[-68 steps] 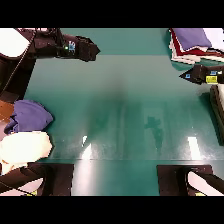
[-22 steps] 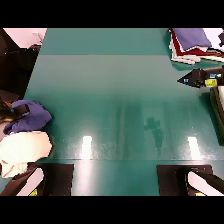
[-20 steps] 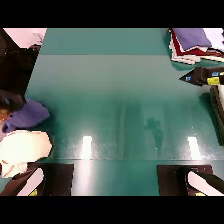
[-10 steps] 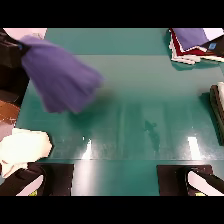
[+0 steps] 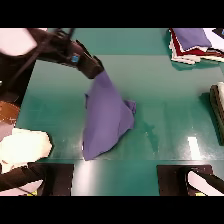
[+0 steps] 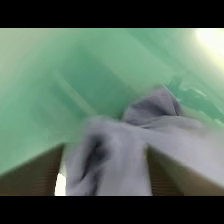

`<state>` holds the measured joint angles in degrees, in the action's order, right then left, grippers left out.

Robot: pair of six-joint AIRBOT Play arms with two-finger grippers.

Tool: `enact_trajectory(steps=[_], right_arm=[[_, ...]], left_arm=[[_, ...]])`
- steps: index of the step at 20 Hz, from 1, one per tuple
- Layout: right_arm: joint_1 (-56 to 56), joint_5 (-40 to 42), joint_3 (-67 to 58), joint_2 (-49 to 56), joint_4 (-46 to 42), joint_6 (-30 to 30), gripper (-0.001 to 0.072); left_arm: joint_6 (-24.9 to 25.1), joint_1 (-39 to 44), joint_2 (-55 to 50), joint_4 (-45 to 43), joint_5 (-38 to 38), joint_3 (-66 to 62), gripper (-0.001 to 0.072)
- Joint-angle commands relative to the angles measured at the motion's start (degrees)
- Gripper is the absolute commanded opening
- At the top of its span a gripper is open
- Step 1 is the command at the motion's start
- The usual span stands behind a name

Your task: Fold the shirts.

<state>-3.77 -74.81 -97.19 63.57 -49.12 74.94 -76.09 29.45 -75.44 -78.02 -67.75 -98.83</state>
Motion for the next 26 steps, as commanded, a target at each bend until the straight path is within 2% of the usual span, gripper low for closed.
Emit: enact_trajectory(steps=[1,4,5,9,12,15,21,24,26], right_arm=[[-0.02,-2.25,-0.26,-0.02,-0.11,0.02,0.0024],[-0.02,-2.32,-0.26,0.02,-0.15,0.02,0.0024],[-0.02,-2.29,-0.24,0.02,-0.15,0.02,0.0024],[-0.02,-2.03,-0.24,0.17,-0.42,0.02,0.0023],[-0.02,-1.73,-0.24,1.03,-0.39,0.02,0.0024],[0.0,-2.43,-0.24,2.64,-0.33,0.02,0.0024],[-0.02,-2.78,-0.26,3.85,-0.35,0.02,0.0024],[-0.02,-2.1,-0.24,3.85,-0.35,0.02,0.0023],[-0.02,-1.68,-0.26,3.85,-0.33,0.02,0.0024]], left_arm=[[-5.66,-5.22,-6.95,0.09,0.31,-0.22,0.0604],[-9.68,-14.62,-5.7,0.44,-10.23,0.85,0.0604],[-10.1,-17.2,-4.07,0.96,-11.13,3.61,0.0604],[-9.97,-21.57,8.46,2.43,-9.51,28.26,0.0604],[-8.96,-21.57,18.45,12.13,-7.45,49.94,0.0605],[-8.98,-21.57,24.02,19.21,-4.28,64.26,0.0605],[-8.9,-21.09,24.96,24.94,2.43,76.06,0.0605],[-4.81,-21.09,24.96,33.14,4.83,78.44,0.0604],[-4.42,-21.09,24.96,34.29,5.73,79.32,0.0603]])
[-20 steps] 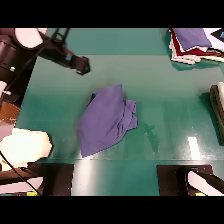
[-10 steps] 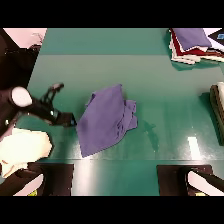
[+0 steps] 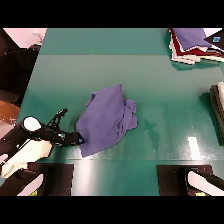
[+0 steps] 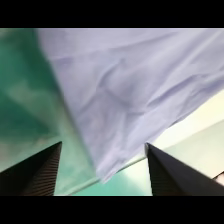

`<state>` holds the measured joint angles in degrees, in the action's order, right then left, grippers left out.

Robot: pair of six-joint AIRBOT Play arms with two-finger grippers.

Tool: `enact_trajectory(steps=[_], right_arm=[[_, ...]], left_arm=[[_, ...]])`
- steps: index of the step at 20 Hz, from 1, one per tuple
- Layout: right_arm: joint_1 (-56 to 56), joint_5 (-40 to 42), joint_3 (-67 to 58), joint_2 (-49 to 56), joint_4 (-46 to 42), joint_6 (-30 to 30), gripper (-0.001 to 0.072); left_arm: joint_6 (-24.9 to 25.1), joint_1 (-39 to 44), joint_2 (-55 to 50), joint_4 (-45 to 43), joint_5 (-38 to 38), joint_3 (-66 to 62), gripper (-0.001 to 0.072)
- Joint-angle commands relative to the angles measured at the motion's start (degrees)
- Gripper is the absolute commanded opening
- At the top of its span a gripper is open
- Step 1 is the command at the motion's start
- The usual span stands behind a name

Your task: Fold the shirts.

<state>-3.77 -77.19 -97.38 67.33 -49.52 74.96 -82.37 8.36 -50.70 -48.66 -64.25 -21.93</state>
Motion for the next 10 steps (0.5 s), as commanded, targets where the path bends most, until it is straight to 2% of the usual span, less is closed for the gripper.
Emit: enact_trajectory(steps=[1,5,6,7,9,10], right_arm=[[-0.02,0.68,-0.07,0.09,0.07,0.0,0.0024],[0.15,0.7,-0.07,0.09,0.07,0.02,0.0023],[0.15,0.72,-0.04,0.09,0.07,0.02,0.0023],[0.15,0.7,-0.04,0.09,0.04,0.02,0.0023],[0.15,0.57,-0.04,0.09,0.04,0.02,0.0024],[0.15,0.35,-0.04,0.09,0.04,0.02,0.0024]], left_arm=[[1.84,0.0,0.09,4.94,2.45,2.84,0.0603],[1.79,0.0,-0.02,5.05,3.56,3.67,0.059],[1.84,0.0,-0.02,5.07,4.22,3.67,0.0437],[1.81,0.0,-0.02,5.4,5.35,3.67,0.0354],[1.84,0.0,-0.02,7.13,7.13,3.65,0.0352],[1.88,0.0,0.0,7.61,7.43,3.61,0.0282]])
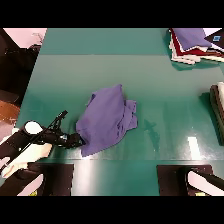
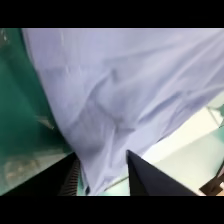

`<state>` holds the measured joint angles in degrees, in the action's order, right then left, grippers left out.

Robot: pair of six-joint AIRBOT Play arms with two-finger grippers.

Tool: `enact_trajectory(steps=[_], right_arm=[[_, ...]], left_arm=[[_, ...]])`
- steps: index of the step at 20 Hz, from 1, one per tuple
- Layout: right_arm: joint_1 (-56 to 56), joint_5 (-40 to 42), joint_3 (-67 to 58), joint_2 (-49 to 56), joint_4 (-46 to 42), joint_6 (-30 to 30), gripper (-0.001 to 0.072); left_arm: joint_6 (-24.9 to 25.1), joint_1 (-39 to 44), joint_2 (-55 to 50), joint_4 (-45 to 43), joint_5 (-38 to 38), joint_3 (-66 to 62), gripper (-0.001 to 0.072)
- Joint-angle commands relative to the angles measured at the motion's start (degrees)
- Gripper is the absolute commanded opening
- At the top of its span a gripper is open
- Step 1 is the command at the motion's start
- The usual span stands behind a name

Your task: Fold the shirts.

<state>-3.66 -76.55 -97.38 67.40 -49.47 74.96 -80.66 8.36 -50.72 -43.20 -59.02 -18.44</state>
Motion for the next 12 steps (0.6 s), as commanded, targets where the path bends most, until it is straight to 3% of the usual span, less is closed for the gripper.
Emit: enact_trajectory(steps=[1,4,8,9,10,11,12], right_arm=[[0.04,-0.72,0.02,0.02,0.0,0.02,0.0024],[0.04,-2.05,0.92,0.02,0.0,0.02,0.0024],[1.4,-2.27,11.63,0.04,-0.04,0.0,0.0039],[2.16,-1.6,16.33,0.04,-0.04,0.0,0.021],[3.06,-0.17,21.11,0.09,-0.04,-0.02,0.0436],[4.26,2.16,26.49,0.22,-0.04,-0.02,0.0506],[5.62,4.39,30.86,0.87,0.02,-0.07,0.0506]], left_arm=[[1.38,0.0,0.02,2.36,2.58,-0.04,0.0033],[2.32,-0.02,0.2,1.66,1.51,-4.11,0.0021],[0.96,-0.02,0.2,-10.93,-3.3,-22.32,0.0022],[0.9,-0.02,0.2,-15.06,-4.5,-28.13,0.0022],[0.11,-0.02,0.2,-18.23,-4.96,-33.14,0.0022],[-0.52,-0.02,0.2,-20.98,-5.01,-37.92,0.0022],[-0.55,-0.02,0.2,-22.45,-4.85,-41.44,0.0022]])
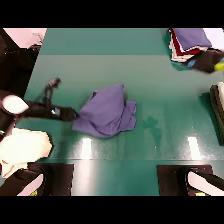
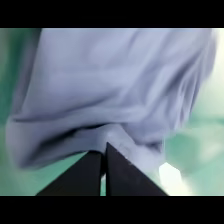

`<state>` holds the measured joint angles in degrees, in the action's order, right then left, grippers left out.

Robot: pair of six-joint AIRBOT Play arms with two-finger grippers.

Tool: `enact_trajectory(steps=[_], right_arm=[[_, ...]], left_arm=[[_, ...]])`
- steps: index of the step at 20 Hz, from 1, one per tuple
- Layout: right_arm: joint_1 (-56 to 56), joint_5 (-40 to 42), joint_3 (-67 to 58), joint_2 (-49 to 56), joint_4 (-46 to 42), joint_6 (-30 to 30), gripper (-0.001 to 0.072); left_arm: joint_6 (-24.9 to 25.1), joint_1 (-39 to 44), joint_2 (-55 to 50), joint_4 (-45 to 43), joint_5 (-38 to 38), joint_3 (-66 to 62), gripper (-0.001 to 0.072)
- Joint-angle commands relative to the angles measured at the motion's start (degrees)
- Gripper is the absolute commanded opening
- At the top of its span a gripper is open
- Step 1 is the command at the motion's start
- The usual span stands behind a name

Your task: Fold the shirts.

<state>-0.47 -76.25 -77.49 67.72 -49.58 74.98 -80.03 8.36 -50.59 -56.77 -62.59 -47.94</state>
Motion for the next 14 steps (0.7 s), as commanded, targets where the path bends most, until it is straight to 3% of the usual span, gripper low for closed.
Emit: enact_trajectory(steps=[1,4,8,13,14], right_arm=[[4.39,5.75,14.62,2.05,0.13,-0.81,0.0506],[12.0,9.92,18.69,9.7,0.46,-3.93,0.0506],[21.22,14.56,14.67,19.93,0.46,-5.01,0.0505],[27.17,11.15,5.95,29.09,0.39,-4.96,0.0493],[27.78,9.97,4.79,30.14,0.28,-4.96,0.0461]], left_arm=[[-1.2,-0.02,0.04,-9.07,-0.87,-14.56,0.0022],[-1.88,-0.02,-0.04,-9.09,-0.83,-16.48,0.0022],[-2.29,-0.02,-0.61,-9.09,-2.78,-15.87,0.0022],[-2.27,-0.02,-0.59,-9.18,-3.04,-15.8,0.0022],[-2.27,-0.02,-0.59,-9.16,-2.99,-15.8,0.0022]])
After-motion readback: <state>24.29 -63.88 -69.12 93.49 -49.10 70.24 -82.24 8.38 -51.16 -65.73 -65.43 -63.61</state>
